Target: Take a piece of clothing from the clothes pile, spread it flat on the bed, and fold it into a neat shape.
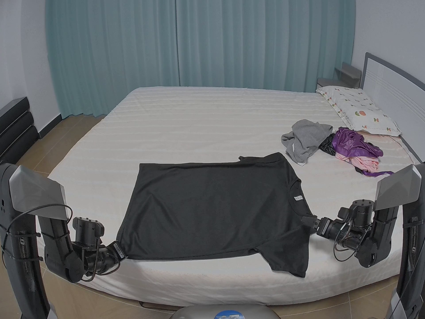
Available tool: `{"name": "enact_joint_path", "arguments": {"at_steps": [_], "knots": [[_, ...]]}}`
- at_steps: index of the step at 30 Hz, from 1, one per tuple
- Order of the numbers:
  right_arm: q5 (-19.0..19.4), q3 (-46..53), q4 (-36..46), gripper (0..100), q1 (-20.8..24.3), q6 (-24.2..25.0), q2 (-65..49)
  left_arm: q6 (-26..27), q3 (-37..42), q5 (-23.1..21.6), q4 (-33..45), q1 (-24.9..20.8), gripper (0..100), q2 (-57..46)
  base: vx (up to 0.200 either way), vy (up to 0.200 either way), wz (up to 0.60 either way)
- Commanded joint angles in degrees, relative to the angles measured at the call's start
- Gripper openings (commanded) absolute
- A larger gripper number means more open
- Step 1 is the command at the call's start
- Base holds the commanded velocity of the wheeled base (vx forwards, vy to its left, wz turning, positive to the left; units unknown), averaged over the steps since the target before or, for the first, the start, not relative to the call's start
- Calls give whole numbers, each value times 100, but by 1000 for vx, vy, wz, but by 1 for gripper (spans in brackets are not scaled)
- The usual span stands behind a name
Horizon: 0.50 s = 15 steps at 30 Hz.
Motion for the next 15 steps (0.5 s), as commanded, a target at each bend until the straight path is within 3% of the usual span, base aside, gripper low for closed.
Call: {"name": "enact_joint_path", "arguments": {"at_steps": [1, 2, 5, 15], "knots": [[344, 598, -315, 100, -192, -32, -199, -3, 1, 9, -2, 9, 0, 10, 0, 0, 0], [643, 862, -324, 100, -210, -59, -260, -3, 1, 9, -2, 0, 0, 10, 0, 0, 0], [1073, 1214, -315, 100, -210, -296, -208, -3, 1, 1, -11, 0, 0, 10, 0, 0, 0], [1232, 1266, -315, 100, -43, -683, 214, -3, -8, 1, -11, 0, 0, 10, 0, 0, 0]]}}
